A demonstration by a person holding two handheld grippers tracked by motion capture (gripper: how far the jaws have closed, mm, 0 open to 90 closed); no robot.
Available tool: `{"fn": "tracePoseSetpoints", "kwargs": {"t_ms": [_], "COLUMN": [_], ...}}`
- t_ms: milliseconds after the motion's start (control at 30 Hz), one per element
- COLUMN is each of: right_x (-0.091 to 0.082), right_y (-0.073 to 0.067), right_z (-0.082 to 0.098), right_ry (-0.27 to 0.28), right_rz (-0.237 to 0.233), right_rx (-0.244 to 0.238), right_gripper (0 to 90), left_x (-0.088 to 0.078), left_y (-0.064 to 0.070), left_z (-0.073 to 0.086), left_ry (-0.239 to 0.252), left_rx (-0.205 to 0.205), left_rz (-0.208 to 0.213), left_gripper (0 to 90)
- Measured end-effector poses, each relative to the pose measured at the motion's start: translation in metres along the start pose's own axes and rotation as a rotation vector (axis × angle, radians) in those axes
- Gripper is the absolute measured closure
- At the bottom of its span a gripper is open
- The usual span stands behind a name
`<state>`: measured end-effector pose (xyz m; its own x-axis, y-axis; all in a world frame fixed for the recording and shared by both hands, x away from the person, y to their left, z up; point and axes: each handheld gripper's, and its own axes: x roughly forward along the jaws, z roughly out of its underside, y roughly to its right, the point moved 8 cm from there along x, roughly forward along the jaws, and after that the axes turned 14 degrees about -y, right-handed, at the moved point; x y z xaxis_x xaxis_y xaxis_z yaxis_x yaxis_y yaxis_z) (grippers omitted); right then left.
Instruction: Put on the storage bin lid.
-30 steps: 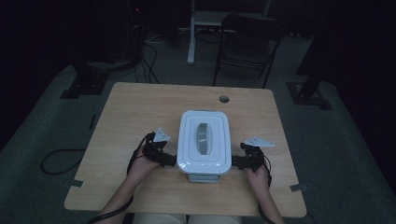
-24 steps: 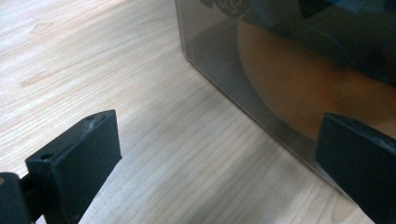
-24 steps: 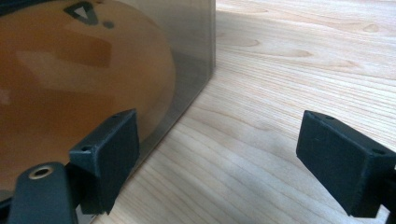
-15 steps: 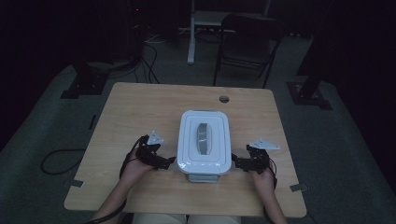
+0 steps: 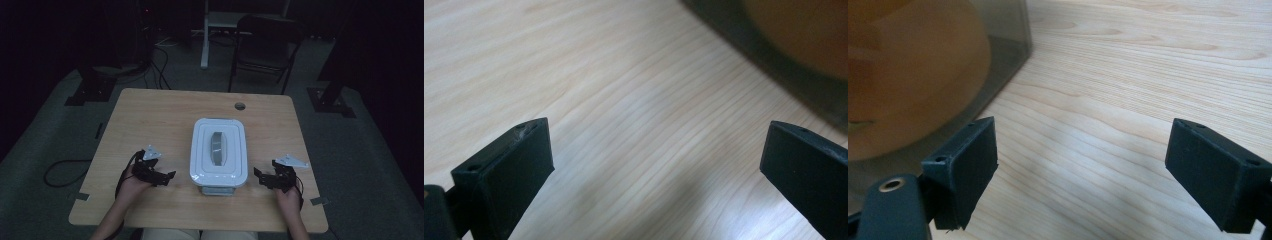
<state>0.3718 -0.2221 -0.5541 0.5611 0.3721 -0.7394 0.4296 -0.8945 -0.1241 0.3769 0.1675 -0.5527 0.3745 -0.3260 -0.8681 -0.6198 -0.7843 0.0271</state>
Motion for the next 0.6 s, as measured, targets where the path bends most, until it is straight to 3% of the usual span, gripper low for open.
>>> {"fn": "tracePoseSetpoints", "kwargs": {"t_ms": [33, 467, 600], "right_x": [-0.004, -0.024, -0.027], "right_y": [0.003, 0.031, 0.041], "right_z": [0.003, 0.024, 0.033], "right_ry": [0.000, -0.001, -0.026], "right_rz": [0.014, 0.166, 0.220], "right_rx": [0.002, 0.083, 0.099], "right_gripper": [13.2, 13.1, 13.1], "left_x": [-0.001, -0.010, -0.013], "left_y": [-0.006, -0.031, -0.041], "left_z": [0.005, 0.031, 0.040], "left_ry": [-0.001, 0.000, 0.002], "left_rx": [-0.027, -0.115, -0.149], "left_rz": [-0.004, -0.034, -0.045], "left_gripper": [1.2, 1.2, 1.2]}}
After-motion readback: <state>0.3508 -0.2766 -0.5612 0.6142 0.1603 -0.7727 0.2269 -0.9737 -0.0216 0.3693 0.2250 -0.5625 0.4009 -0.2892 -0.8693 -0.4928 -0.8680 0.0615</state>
